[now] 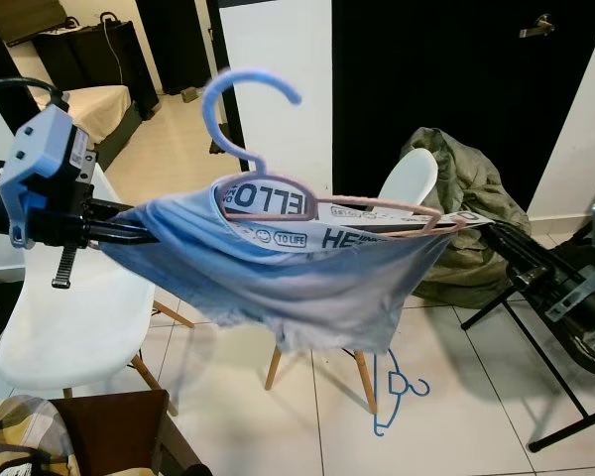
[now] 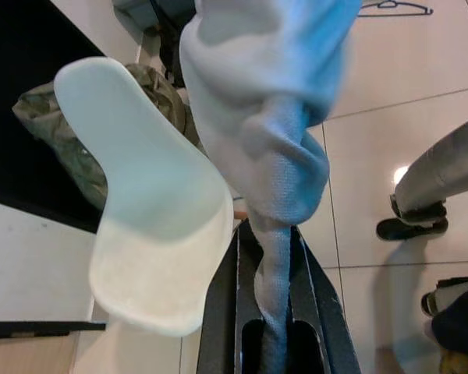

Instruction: Hang hanger

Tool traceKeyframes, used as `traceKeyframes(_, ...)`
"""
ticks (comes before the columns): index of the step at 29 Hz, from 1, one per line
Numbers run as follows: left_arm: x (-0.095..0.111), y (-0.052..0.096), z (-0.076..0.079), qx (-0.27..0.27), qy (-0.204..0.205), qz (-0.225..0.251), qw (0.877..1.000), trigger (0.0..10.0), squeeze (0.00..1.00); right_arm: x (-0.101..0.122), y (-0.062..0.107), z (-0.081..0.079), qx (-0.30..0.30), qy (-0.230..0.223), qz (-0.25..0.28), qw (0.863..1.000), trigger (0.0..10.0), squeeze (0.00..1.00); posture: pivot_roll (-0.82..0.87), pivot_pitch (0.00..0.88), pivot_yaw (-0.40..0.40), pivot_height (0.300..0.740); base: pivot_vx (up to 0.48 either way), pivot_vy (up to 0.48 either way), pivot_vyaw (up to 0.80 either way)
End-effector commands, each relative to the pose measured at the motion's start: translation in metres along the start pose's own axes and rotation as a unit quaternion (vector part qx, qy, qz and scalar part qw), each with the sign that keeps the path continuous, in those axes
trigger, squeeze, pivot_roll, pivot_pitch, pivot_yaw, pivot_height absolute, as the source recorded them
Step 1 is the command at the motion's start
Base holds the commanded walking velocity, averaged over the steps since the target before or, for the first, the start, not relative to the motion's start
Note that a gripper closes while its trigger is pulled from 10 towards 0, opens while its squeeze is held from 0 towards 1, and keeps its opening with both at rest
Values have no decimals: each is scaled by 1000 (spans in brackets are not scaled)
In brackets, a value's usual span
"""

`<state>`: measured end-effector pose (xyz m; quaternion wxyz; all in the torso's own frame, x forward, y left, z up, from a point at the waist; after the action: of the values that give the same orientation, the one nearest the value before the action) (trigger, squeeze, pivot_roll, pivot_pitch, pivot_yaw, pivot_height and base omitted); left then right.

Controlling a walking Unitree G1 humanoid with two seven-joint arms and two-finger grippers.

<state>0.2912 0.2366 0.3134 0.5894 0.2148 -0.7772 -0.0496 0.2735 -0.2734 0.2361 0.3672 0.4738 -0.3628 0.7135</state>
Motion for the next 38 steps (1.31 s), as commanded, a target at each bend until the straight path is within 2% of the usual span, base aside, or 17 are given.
traceKeyframes(1, -6, 5, 0, 12, 0, -33, 999, 10000, 0, 8, 1, -2, 12, 3, 19, 1000, 0, 0, -94, 0, 88, 710, 0, 0, 0)
traceKeyframes(7, -8, 2, -10, 57, -13, -43, 997, 10000, 0, 19, 1, -15, 61, 9, 45, 997, 0, 0, -98, 0, 89, 710, 0, 0, 0)
traceKeyframes(9, -8, 2, -10, 57, -13, -43, 997, 10000, 0, 19, 1, -15, 61, 9, 45, 997, 0, 0, -98, 0, 89, 710, 0, 0, 0)
traceKeyframes(11, -7, -1, -17, 89, -26, -39, 995, 10000, 0, 26, 2, -24, 99, 10, 60, 993, 0, 0, -101, 0, 88, 710, 0, 0, 0)
traceKeyframes(14, -6, -2, -20, 100, -30, -35, 994, 10000, 0, 28, 2, -26, 108, 11, 63, 992, 0, 0, -101, 0, 88, 710, 0, 0, 0)
traceKeyframes(22, -8, -3, -23, 121, -44, -49, 990, 10000, 0, 29, 2, -21, 94, 9, 65, 993, 0, 0, -100, 0, 89, 710, 0, 0, 0)
traceKeyframes(26, -9, -12, -22, 130, -55, -44, 989, 10000, 0, 30, -10, -15, 55, 1, 58, 997, 0, 0, -99, 0, 88, 710, 0, 0, 0)
traceKeyframes(28, -9, -13, -22, 130, -56, -43, 989, 10000, 0, 30, -11, -14, 51, 1, 57, 997, 0, 0, -99, 0, 88, 710, 0, 0, 0)
traceKeyframes(29, -9, -25, -20, 136, -57, -21, 989, 10000, 0, 30, -23, -12, 27, 0, 52, 998, 0, 0, -101, 0, 86, 710, 0, 0, 0)
traceKeyframes(30, -9, -25, -20, 136, -57, -21, 989, 10000, 0, 30, -23, -12, 27, 0, 52, 998, 0, 0, -101, 0, 86, 710, 0, 0, 0)
traceKeyframes(33, -10, -45, -17, 146, -55, 4, 988, 10000, 0, 36, -40, -12, 9, 1, 58, 998, 0, 0, -101, 0, 83, 710, 0, 0, 0)
traceKeyframes(34, -10, -45, -17, 146, -55, 4, 988, 10000, 0, 36, -40, -12, 9, 1, 58, 998, 0, 0, -101, 0, 83, 710, 0, 0, 0)
traceKeyframes(38, -13, -61, -17, 168, -48, 25, 984, 10000, 0, 42, -52, -15, 7, -2, 64, 998, 0, 0, -101, 0, 78, 710, 0, 0, 0)
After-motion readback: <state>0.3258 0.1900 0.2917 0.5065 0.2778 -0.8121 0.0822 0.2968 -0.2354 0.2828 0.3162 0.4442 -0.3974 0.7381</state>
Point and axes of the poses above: a point about 5 cm out from each wrist's last joint towards the gripper, its own y axis pointing back from the gripper into the wrist, its own x axis along the axis of the wrist's last joint, z = x × y, the point moved 1 cm from there along -y, pointing out of the wrist towards the gripper, and after that the axes turned 15 degrees about y, right-handed, at the moved point
